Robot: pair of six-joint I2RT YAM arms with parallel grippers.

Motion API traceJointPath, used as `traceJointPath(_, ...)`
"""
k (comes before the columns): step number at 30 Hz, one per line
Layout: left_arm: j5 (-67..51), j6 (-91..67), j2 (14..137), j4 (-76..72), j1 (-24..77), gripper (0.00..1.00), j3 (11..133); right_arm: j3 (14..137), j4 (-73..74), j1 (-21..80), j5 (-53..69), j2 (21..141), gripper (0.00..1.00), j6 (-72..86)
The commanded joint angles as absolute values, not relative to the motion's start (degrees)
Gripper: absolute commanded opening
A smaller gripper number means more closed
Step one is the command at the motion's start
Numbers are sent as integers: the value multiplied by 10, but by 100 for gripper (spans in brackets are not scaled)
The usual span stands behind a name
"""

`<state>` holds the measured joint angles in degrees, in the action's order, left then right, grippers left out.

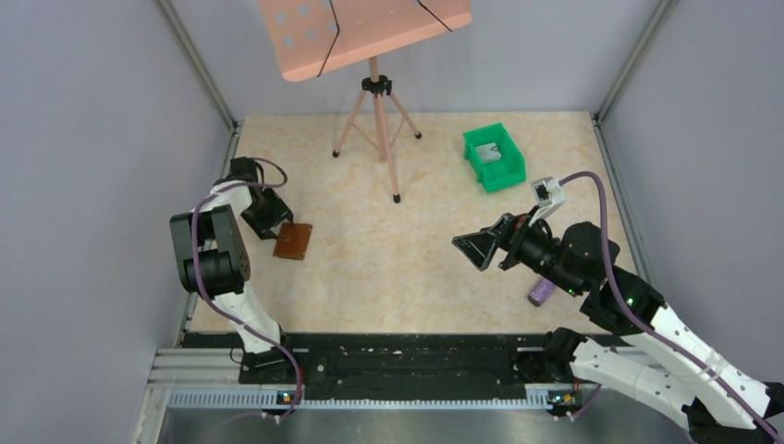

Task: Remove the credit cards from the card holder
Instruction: Move the card holder to the center of the board.

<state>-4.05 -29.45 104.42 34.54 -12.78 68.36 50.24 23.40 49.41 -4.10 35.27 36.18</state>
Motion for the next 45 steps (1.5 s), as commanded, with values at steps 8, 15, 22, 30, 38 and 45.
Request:
traceJointPath(8, -108, -326, 969, 352, -94, 49, 586, 501, 221, 500, -46, 361, 95, 367)
traceJointPath(15, -137, -373, 901, 306, -18, 44, 481, 484, 239, 500, -74, 368, 94, 392)
traceJointPath(22, -133, -456, 832, 270, 129, 43, 425, 450, 272, 500, -94, 360, 92, 423)
traceJointPath(30, -118, -464, 737, 283, 200, 50, 387, 400, 254, 501, -73, 349, 81, 473)
traceJointPath(38, -78, -427, 685, 348, 228, 53, 377, 272, 88, 500, -3, 395, 57, 587)
traceJointPath(45, -125, -428, 691, 275, 233, 44, 329, 253, -64, 515, 25, 559, 53, 604)
